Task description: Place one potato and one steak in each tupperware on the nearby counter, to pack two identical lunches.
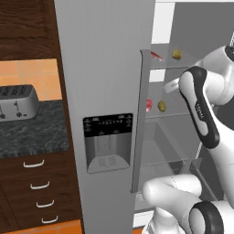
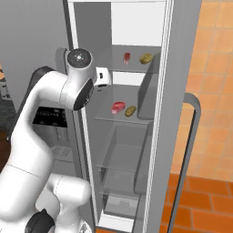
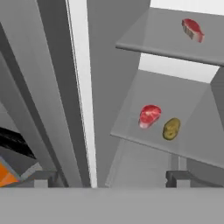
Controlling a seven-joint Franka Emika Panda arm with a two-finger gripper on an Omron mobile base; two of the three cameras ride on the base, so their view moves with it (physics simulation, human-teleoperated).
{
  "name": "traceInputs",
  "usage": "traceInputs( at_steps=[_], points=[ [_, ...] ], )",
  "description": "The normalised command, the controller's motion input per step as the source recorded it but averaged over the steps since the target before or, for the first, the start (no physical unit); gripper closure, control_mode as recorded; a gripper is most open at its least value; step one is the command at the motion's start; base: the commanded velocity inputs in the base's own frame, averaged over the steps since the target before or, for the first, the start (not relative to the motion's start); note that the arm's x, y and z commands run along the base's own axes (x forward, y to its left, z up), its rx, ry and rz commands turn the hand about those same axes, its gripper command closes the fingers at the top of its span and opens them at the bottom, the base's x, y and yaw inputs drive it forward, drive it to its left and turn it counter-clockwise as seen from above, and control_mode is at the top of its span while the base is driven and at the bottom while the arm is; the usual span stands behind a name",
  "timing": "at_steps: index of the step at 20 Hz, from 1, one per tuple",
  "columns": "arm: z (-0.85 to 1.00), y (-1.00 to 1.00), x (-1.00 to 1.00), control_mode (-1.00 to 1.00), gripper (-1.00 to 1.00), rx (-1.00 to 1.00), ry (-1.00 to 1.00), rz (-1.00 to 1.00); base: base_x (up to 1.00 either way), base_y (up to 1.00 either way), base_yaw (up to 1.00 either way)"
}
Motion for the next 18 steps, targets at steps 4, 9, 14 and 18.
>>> traceInputs(
  at_steps=[4, 9, 14, 18],
  points=[
    [0.32, -0.43, 0.31, -1.00, -1.00, 0.00, -0.20, 0.00, 0.00, 0.00, 0.00],
    [0.36, -0.48, 0.43, -1.00, -1.00, 0.03, 0.00, 0.00, 0.00, 0.00, 0.00],
    [0.67, -0.21, 0.80, -1.00, -1.00, 0.00, 0.14, 0.00, 0.00, 0.00, 0.00],
    [0.01, -0.20, 0.97, -1.00, -1.00, 0.00, 0.07, 0.01, 0.00, 0.00, 0.00]
  ],
)
